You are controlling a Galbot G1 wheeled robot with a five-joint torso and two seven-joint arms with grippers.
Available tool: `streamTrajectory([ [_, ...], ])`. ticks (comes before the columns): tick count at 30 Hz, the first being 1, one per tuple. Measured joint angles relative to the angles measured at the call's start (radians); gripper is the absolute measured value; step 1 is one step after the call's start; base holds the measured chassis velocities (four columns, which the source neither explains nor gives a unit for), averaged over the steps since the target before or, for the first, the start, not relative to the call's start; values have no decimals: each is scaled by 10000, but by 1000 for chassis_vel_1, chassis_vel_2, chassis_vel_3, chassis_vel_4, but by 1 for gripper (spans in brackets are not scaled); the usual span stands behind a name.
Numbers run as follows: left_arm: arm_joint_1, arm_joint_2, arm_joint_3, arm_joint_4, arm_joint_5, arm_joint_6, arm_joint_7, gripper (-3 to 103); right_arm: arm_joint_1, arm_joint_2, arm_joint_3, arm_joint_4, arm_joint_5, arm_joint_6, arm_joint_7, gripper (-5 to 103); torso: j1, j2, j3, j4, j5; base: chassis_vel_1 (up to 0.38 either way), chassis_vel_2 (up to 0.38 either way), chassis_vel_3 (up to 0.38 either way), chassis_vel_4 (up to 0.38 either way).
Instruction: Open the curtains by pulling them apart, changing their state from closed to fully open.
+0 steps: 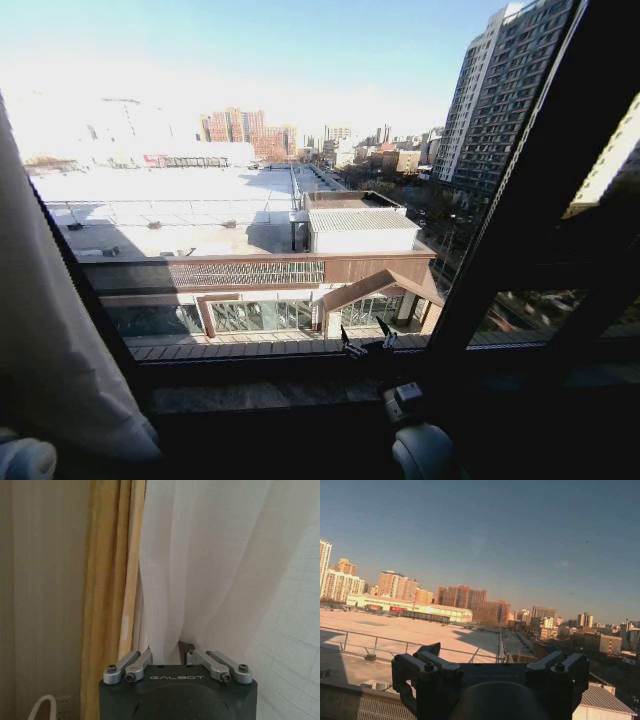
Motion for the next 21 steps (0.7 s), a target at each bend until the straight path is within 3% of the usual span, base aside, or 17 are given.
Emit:
streamTrajectory([
  [2, 171, -63, 115, -232, 189, 7, 497, 28, -2, -16, 28, 2, 0, 0, 0, 100, 0, 0, 0, -1, 2, 0, 0, 0, 0],
  [3, 171, -63, 115, -232, 189, 7, 497, 28, -2, -16, 28, 2, 0, 0, 0, 100, 0, 0, 0, -1, 2, 0, 0, 0, 0],
  [6, 894, -458, 321, -1205, 536, 21, 2835, 44, 22, -1, -14, 3, -24, 0, 0, 100, 0, 0, 0, 0, 2, 0, 0, 0, 0],
  [7, 894, -458, 321, -1205, 536, 21, 2835, 44, 22, -1, -14, 3, -24, 0, 0, 100, 0, 0, 0, 0, 2, 0, 0, 0, 0],
  [8, 1139, -590, 485, -1571, 678, 163, 3461, 49, 22, 22, -44, 3, -48, 0, -2, 100, 0, 1, 0, 3, 3, 0, 0, 0, 0],
  [10, 1276, -669, 644, -1801, 788, 270, 3744, 49, 16, 42, -59, 5, -64, 0, -2, 100, 0, 0, 0, 2, 3, 0, 0, 0, 0],
  [15, 1914, -979, 1862, -3079, 1099, 951, 4508, 76, 29, 76, -160, 18, -72, -16, 0, 100, 0, 1, 0, 0, 4, 0, 0, 0, 0],
  [17, 1952, -941, 2044, -3208, 1082, 985, 4695, 76, 29, 59, -161, 25, -44, -28, 4, 100, 0, 0, 0, 0, 4, 0, 0, 0, 0],
  [21, 2105, -853, 2601, -3415, 786, 692, 5983, 97, 33, 37, -136, 220, 235, -630, 340, 100, 0, 0, 0, -1, 3, 0, 0, 0, 0],
])
